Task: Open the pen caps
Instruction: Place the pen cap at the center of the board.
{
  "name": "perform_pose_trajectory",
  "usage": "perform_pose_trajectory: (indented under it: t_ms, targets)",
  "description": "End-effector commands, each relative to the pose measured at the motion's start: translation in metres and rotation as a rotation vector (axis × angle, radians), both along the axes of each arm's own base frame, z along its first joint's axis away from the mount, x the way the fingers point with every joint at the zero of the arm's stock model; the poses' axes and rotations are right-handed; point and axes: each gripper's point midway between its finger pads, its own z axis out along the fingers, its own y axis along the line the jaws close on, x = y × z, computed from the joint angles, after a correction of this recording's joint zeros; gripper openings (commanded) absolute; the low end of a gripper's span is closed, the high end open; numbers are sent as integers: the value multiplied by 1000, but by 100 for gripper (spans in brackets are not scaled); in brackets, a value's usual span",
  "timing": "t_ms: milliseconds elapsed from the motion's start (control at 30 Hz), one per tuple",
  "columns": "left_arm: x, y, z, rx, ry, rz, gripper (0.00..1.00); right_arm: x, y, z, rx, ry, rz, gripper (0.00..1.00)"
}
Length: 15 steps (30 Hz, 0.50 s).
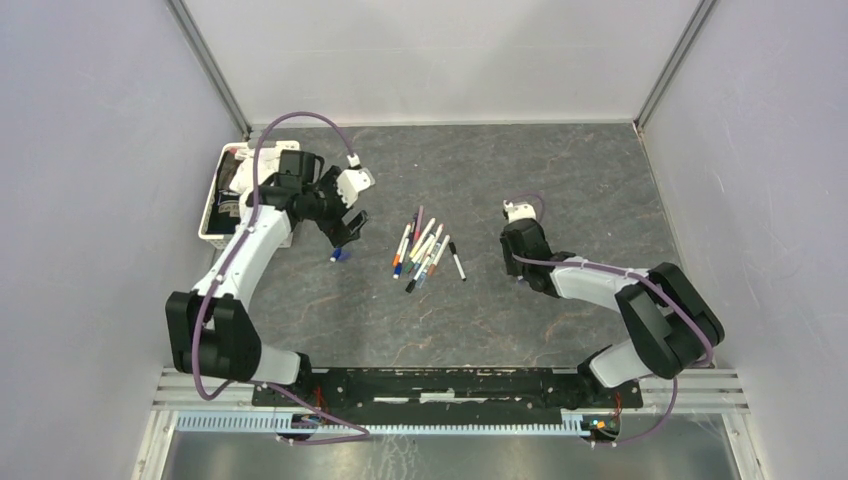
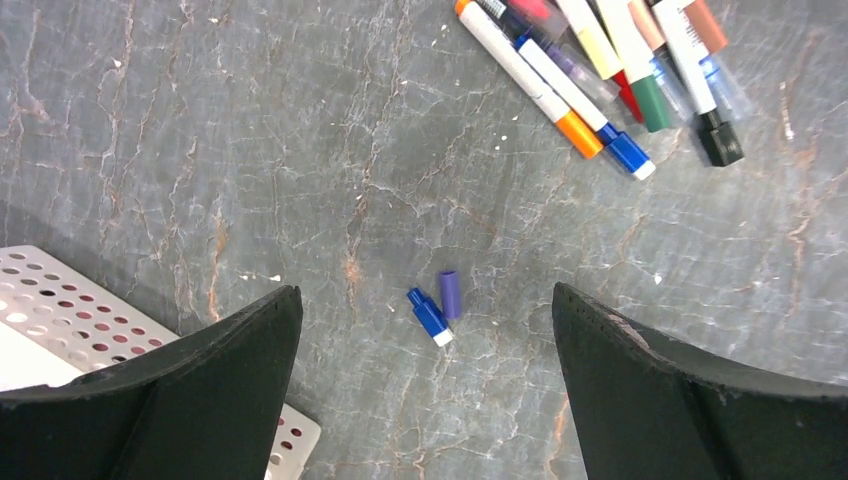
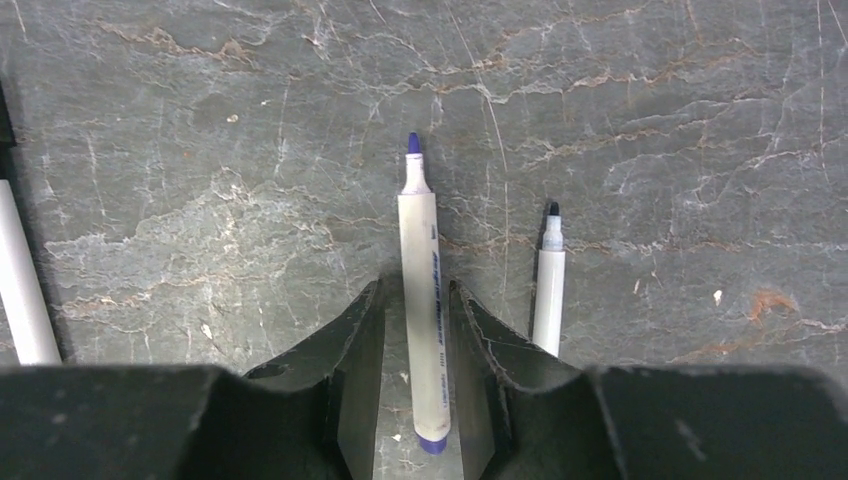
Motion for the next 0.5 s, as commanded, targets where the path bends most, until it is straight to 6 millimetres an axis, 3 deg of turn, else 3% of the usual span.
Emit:
perform_pose_trajectory:
  t_ms: [0,233,333,467]
  targets:
    - [-18,-5,27,-107,72,40,100,-8,-17,2,-53,23,-29,35]
    - [-21,4,60,-154,56,116,100,16,3,55,23,-57,-12,40]
    - [-16,15,78,-156,31,193,100,28,25,78,97,-99,29,44]
    - [-16,28,90,-188,38,268,100,35,65,88,115,-96,113,46]
